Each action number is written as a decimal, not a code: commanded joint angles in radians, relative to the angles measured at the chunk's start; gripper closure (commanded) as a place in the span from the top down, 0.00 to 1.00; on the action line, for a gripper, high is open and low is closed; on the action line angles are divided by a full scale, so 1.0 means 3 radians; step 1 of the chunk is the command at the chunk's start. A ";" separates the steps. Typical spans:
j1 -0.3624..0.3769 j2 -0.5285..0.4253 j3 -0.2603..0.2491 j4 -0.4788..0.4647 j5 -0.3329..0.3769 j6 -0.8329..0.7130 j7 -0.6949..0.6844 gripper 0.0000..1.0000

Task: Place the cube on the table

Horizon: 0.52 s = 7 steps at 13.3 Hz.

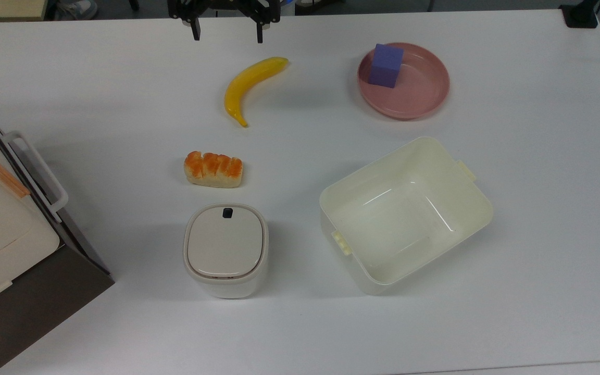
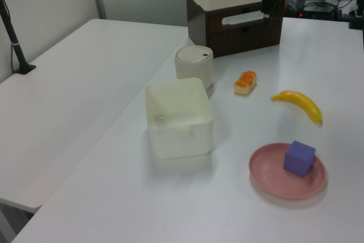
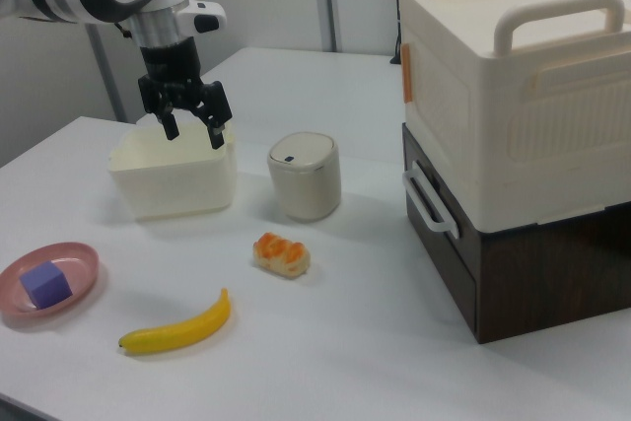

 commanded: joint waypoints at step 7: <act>0.0007 -0.0034 -0.0011 -0.0060 0.0050 0.0058 -0.0003 1.00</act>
